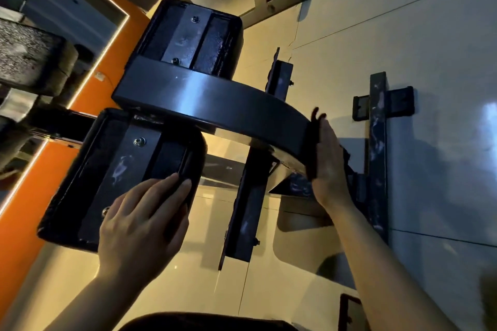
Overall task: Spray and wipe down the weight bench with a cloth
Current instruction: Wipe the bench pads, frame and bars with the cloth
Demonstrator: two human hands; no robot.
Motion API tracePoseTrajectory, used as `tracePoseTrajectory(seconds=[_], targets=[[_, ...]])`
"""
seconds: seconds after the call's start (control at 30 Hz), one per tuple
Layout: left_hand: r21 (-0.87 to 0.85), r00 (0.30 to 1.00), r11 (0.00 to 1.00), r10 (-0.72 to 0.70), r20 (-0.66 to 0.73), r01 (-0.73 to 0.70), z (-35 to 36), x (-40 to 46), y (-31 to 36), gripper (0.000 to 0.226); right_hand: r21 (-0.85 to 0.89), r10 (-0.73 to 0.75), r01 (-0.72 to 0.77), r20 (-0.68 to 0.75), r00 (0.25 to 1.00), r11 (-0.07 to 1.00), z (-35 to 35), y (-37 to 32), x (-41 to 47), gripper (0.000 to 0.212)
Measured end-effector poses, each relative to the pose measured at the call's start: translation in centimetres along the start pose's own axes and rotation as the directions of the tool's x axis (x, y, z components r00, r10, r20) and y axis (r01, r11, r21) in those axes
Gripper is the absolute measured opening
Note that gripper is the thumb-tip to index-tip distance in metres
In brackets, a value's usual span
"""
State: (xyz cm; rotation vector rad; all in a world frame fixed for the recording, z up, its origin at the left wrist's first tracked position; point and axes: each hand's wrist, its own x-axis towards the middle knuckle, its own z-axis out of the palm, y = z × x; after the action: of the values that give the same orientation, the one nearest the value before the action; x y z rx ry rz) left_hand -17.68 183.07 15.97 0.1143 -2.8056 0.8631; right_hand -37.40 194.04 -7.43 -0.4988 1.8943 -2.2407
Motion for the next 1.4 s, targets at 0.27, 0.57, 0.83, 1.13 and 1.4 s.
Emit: tracePoseTrajectory(seconds=[0.27,0.57,0.83,1.13,1.4], targets=[[0.017,1.000,1.000,-0.012,0.027,0.012,0.0,0.2,0.0,0.047,-0.330,0.562,-0.503,0.109,0.820,0.798,-3.7,10.0,-2.3,0.060],[0.031,0.999,0.999,-0.024,0.033,0.023,-0.2,0.3,0.2,0.047,-0.047,0.130,-0.126,0.093,0.987,0.991,0.3,-5.1,-0.2,0.057],[0.033,0.998,0.999,-0.029,0.052,0.027,-0.2,0.5,0.2,0.046,-0.050,0.021,-0.017,0.080,0.997,0.999,0.8,-6.7,1.0,0.057],[0.029,0.995,0.998,-0.052,0.084,0.049,-0.4,0.4,0.2,0.049,0.003,0.565,-0.565,0.001,0.825,0.825,-1.9,4.3,-1.7,0.052],[0.040,0.995,0.998,-0.051,0.086,0.048,-0.2,0.3,0.1,0.048,-0.019,0.316,-0.316,-0.001,0.949,0.948,1.0,-6.9,0.0,0.056]])
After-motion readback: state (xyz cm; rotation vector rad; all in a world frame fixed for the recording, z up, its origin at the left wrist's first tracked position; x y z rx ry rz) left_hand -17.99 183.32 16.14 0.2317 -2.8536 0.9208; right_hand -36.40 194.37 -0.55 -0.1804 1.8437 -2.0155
